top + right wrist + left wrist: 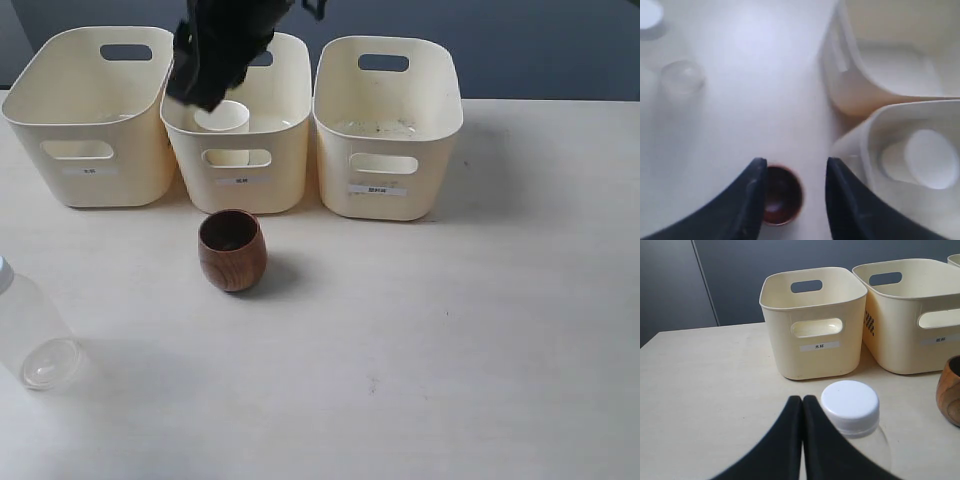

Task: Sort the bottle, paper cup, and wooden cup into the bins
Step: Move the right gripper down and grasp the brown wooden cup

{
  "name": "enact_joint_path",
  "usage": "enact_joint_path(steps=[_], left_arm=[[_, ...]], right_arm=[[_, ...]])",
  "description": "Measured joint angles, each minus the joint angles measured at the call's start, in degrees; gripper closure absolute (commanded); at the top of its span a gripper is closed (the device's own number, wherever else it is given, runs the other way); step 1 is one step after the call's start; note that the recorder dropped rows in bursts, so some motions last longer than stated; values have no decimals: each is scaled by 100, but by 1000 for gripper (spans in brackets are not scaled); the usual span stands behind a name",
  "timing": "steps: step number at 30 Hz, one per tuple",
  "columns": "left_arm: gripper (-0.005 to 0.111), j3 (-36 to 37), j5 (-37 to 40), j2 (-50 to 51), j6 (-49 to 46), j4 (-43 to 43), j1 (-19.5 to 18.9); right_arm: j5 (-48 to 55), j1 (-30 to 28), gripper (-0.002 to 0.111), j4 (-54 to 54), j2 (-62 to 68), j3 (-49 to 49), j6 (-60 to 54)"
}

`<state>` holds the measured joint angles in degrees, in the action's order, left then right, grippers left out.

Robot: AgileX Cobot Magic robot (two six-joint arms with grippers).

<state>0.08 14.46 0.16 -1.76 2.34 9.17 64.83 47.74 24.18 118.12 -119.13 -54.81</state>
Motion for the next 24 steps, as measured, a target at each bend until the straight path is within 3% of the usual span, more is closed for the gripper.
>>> enact_joint_path(steps=[7,12,17,24], left_arm=[[107,0,0,0,0,0,0],[107,0,0,0,0,0,0],[107,0,0,0,0,0,0],[107,0,0,0,0,0,0]], right_arm=[[479,517,68,-263,527,0,-25],[493,564,49,-594,1042,0,212],[493,564,57,-751,1406,0,411],[493,564,52,-849,1564,0,834]])
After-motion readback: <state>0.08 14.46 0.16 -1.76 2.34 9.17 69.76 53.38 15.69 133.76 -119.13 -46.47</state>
